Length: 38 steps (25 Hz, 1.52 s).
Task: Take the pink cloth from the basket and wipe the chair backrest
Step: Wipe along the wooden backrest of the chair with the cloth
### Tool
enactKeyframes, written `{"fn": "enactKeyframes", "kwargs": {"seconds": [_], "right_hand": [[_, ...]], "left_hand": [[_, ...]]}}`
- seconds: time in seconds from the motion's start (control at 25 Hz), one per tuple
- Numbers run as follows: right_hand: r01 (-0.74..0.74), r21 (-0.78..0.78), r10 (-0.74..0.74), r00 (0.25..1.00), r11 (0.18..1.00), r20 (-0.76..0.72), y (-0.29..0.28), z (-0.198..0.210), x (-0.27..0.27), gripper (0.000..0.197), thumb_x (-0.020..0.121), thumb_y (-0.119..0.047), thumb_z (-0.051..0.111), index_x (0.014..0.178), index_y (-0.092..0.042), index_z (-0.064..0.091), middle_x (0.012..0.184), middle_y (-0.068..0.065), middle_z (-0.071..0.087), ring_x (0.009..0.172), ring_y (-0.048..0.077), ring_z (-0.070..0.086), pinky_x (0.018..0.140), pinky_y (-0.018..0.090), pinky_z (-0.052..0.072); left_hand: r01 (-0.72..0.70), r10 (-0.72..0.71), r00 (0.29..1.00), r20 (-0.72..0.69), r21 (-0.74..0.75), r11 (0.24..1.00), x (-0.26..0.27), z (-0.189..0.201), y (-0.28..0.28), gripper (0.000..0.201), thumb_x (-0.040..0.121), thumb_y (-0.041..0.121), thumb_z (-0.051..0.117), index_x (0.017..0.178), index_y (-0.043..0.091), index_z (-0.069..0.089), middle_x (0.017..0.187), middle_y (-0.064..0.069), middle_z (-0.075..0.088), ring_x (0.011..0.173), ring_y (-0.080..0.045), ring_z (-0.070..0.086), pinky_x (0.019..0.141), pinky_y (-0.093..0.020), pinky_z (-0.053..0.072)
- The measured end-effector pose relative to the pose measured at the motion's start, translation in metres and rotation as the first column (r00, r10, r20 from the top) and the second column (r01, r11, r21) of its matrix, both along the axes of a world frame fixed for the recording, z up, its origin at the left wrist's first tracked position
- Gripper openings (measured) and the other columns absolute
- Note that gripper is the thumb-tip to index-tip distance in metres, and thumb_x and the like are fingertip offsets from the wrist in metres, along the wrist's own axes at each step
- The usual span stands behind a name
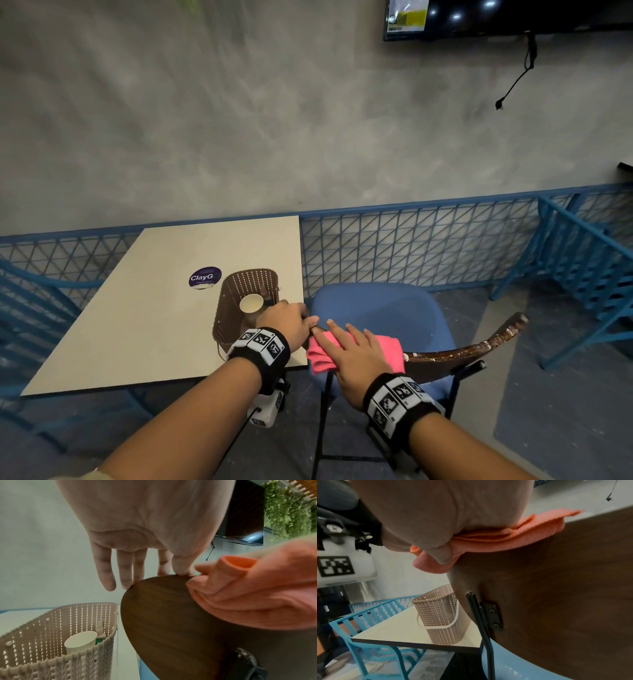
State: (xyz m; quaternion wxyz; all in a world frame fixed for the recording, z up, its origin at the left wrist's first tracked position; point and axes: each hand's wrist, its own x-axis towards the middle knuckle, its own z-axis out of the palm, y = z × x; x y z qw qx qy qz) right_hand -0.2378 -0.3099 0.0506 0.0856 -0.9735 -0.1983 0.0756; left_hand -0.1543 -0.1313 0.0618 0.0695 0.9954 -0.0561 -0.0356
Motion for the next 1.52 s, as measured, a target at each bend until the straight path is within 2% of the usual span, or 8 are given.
{"fn": "enactKeyframes", "kwargs": {"seconds": [0.2, 0.44, 0.6, 0.84, 1.0, 1.12, 1.36, 1.52], "right_hand": [[-0.029, -0.023, 0.029, 1.000, 0.999, -0.004, -0.002, -0.001, 0.001, 0.066, 0.093, -0.039, 0.027, 0.151, -0.042, -0.004, 0.165, -0.006, -0.002, 0.150, 0.027, 0.006, 0.118, 0.048, 0.005], [0.022, -0.023, -0.022, 1.000, 0.999, 0.005, -0.023, -0.004, -0.002, 0.070, 0.097, -0.034, 0.038, 0.150, -0.045, -0.006, 0.164, -0.007, 0.001, 0.149, 0.025, 0.010, 0.118, 0.046, 0.006], [0.043, -0.013, -0.043, 0.999, 0.999, 0.007, 0.003, -0.002, -0.002, 0.069, 0.085, -0.043, 0.014, 0.152, -0.041, -0.004, 0.165, -0.004, 0.000, 0.149, 0.028, 0.006, 0.118, 0.048, 0.003], [0.007, 0.000, -0.006, 0.998, 1.000, 0.062, -0.036, -0.014, -0.010, 0.074, 0.096, -0.034, 0.041, 0.145, -0.049, -0.012, 0.164, -0.006, 0.003, 0.149, 0.025, 0.010, 0.118, 0.044, 0.003], [0.047, 0.015, -0.048, 0.996, 0.999, 0.076, -0.037, -0.013, -0.012, 0.067, 0.096, -0.041, 0.038, 0.149, -0.048, -0.002, 0.164, -0.006, 0.009, 0.148, 0.025, 0.015, 0.119, 0.046, 0.005], [0.080, 0.014, -0.080, 0.993, 0.997, 0.083, -0.032, -0.012, -0.012, 0.065, 0.096, -0.045, 0.034, 0.149, -0.049, -0.003, 0.164, -0.007, 0.009, 0.148, 0.024, 0.016, 0.120, 0.046, 0.004], [0.093, 0.032, -0.096, 0.990, 0.995, 0.101, -0.064, -0.018, -0.023, 0.064, 0.096, -0.047, 0.033, 0.148, -0.051, -0.002, 0.163, -0.008, 0.014, 0.146, 0.022, 0.021, 0.118, 0.043, 0.005], [0.154, 0.026, -0.156, 0.983, 0.988, 0.100, -0.060, -0.019, -0.025, 0.066, 0.094, -0.046, 0.035, 0.149, -0.050, -0.002, 0.163, -0.009, 0.015, 0.147, 0.024, 0.019, 0.118, 0.046, 0.002]], "left_hand": [[0.020, -0.021, 1.000, 0.014, 0.016, 1.000, 0.000, 0.003, 0.004, 0.042, 0.090, 0.064, 0.046, 0.104, 0.031, 0.068, 0.109, -0.005, 0.068, 0.102, -0.025, 0.065, 0.077, -0.035, 0.049], [0.003, -0.003, 1.000, 0.019, -0.013, 1.000, 0.000, 0.000, 0.004, 0.044, 0.090, 0.064, 0.046, 0.104, 0.030, 0.068, 0.108, -0.007, 0.066, 0.101, -0.028, 0.064, 0.079, -0.036, 0.049], [0.009, -0.009, 1.000, 0.016, -0.054, 0.999, 0.000, -0.005, 0.006, 0.043, 0.089, 0.065, 0.045, 0.101, 0.030, 0.068, 0.107, -0.007, 0.064, 0.100, -0.029, 0.064, 0.083, -0.037, 0.050], [0.006, 0.006, 0.996, 0.090, -0.129, 0.992, -0.016, -0.022, 0.003, 0.042, 0.096, 0.058, 0.036, 0.107, 0.025, 0.059, 0.113, -0.009, 0.058, 0.100, -0.033, 0.062, 0.082, -0.040, 0.051], [-0.025, 0.030, 0.995, 0.096, -0.049, 0.999, -0.024, -0.022, -0.009, 0.049, 0.097, 0.054, 0.032, 0.120, 0.018, 0.056, 0.132, -0.013, 0.052, 0.121, -0.032, 0.053, 0.096, -0.045, 0.046], [0.167, -0.168, 0.982, 0.084, 0.015, 0.986, -0.029, -0.024, -0.024, 0.055, 0.102, 0.046, 0.026, 0.138, 0.011, 0.049, 0.154, -0.013, 0.039, 0.146, -0.027, 0.029, 0.120, -0.044, 0.020], [0.266, -0.265, 0.952, 0.151, 0.019, 0.964, -0.036, -0.024, -0.024, 0.059, 0.095, 0.048, 0.012, 0.112, 0.018, 0.061, 0.120, -0.002, 0.062, 0.125, -0.021, 0.048, 0.117, -0.040, 0.022], [0.218, -0.217, 0.967, 0.131, 0.006, 0.976, -0.042, -0.023, -0.029, 0.057, 0.098, 0.054, 0.024, 0.120, 0.013, 0.058, 0.134, -0.009, 0.057, 0.139, -0.024, 0.037, 0.120, -0.044, 0.017]]}}
